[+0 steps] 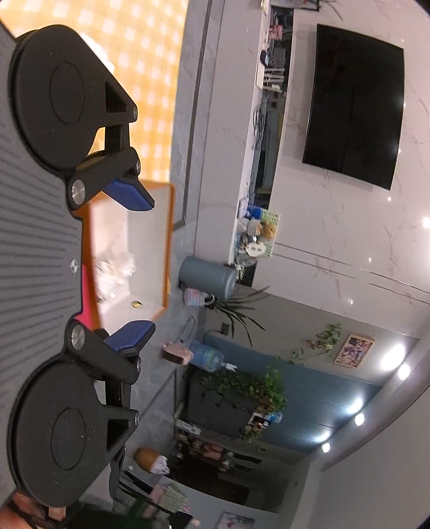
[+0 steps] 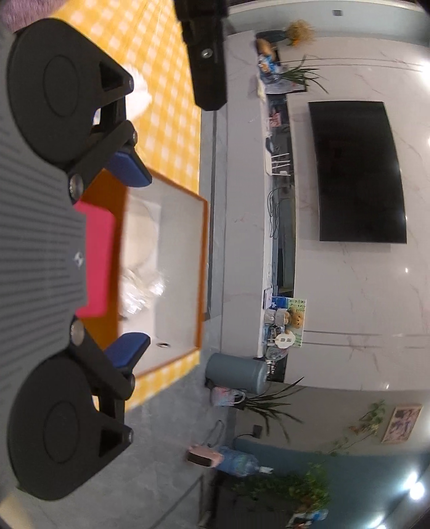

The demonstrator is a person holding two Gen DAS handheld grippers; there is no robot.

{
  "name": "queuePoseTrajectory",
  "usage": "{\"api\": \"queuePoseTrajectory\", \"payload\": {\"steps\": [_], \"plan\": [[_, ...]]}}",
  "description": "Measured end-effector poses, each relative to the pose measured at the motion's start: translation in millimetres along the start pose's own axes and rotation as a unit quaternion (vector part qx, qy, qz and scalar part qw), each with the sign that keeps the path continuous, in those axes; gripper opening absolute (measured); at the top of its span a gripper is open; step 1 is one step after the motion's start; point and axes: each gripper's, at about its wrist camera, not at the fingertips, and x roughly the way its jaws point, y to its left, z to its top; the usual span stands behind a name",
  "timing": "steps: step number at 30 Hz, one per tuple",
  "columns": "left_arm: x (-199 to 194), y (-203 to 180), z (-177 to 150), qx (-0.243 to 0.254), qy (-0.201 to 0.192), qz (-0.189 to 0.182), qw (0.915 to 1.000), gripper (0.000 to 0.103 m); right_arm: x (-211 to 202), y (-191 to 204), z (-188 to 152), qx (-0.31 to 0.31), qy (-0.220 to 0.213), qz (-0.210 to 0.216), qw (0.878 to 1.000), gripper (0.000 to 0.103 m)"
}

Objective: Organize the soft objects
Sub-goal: 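Move both tools back over the remaining soft items on the cloth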

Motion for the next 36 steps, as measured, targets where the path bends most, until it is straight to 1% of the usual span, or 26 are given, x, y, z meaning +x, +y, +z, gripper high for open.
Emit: {"api": "queuePoseTrajectory", "payload": {"steps": [4, 7, 8, 9, 10, 12, 15, 17, 20, 22, 25, 27, 29, 33, 35, 36], "plan": [[-18.8, 3.8, -15.0, 0.014, 0.011, 0.016, 0.9997, 0.088, -24.7, 13.7, -28.0, 0.034, -0.009, 0.001, 0.999, 0.094], [-28.1, 8.8, -29.5, 0.028, 0.024, 0.029, 0.9989, 0.088, -35.9, 25.1, -45.5, 0.040, -0.009, -0.005, 0.999, 0.094], [-30.5, 11.1, -34.6, 0.029, 0.030, 0.034, 0.9985, 0.088, -39.0, 27.7, -51.7, 0.041, -0.011, -0.010, 0.999, 0.095], [-34.3, 13.5, -40.2, 0.027, 0.036, 0.037, 0.9983, 0.088, -41.3, 31.3, -58.8, 0.042, -0.011, -0.013, 0.999, 0.099], [-37.6, 16.3, -46.1, 0.022, 0.043, 0.039, 0.9981, 0.088, -42.6, 33.0, -63.9, 0.045, -0.010, -0.009, 0.999, 0.100], [-40.9, 21.8, -54.6, 0.013, 0.056, 0.042, 0.9975, 0.088, -43.5, 34.3, -74.2, 0.060, -0.001, 0.005, 0.998, 0.100], [-43.4, 28.8, -67.2, 0.004, 0.077, 0.044, 0.9961, 0.088, -39.2, 41.9, -85.9, 0.071, 0.030, 0.016, 0.997, 0.100], [-44.6, 34.1, -73.9, -0.002, 0.089, 0.045, 0.9950, 0.088, -35.8, 47.4, -92.5, 0.064, 0.040, 0.019, 0.997, 0.100], [-46.0, 41.1, -87.5, -0.007, 0.108, 0.052, 0.9928, 0.088, -34.8, 59.0, -104.6, 0.042, 0.044, 0.005, 0.998, 0.100], [-49.9, 44.7, -102.4, -0.003, 0.121, 0.058, 0.9910, 0.088, -29.0, 61.8, -108.5, 0.030, 0.060, 0.004, 0.998, 0.100], [-54.2, 53.5, -118.3, -0.008, 0.138, 0.061, 0.9885, 0.088, -18.9, 65.2, -114.4, 0.028, 0.089, 0.021, 0.995, 0.100], [-55.3, 60.0, -121.6, -0.018, 0.141, 0.063, 0.9878, 0.088, -16.1, 68.7, -120.9, 0.020, 0.104, 0.025, 0.994, 0.100], [-53.4, 65.4, -120.7, -0.026, 0.145, 0.068, 0.9868, 0.088, -15.5, 72.8, -123.0, 0.009, 0.107, 0.028, 0.994, 0.100], [-55.6, 74.3, -128.2, -0.040, 0.147, 0.069, 0.9859, 0.088, -15.7, 83.7, -120.7, -0.016, 0.096, 0.047, 0.994, 0.099], [-54.3, 77.3, -128.4, -0.041, 0.153, 0.069, 0.9850, 0.085, -12.8, 90.8, -119.7, -0.033, 0.096, 0.062, 0.993, 0.096], [-53.0, 78.3, -128.7, -0.037, 0.158, 0.070, 0.9843, 0.084, -10.3, 94.9, -119.4, -0.042, 0.097, 0.069, 0.992, 0.091]]}}
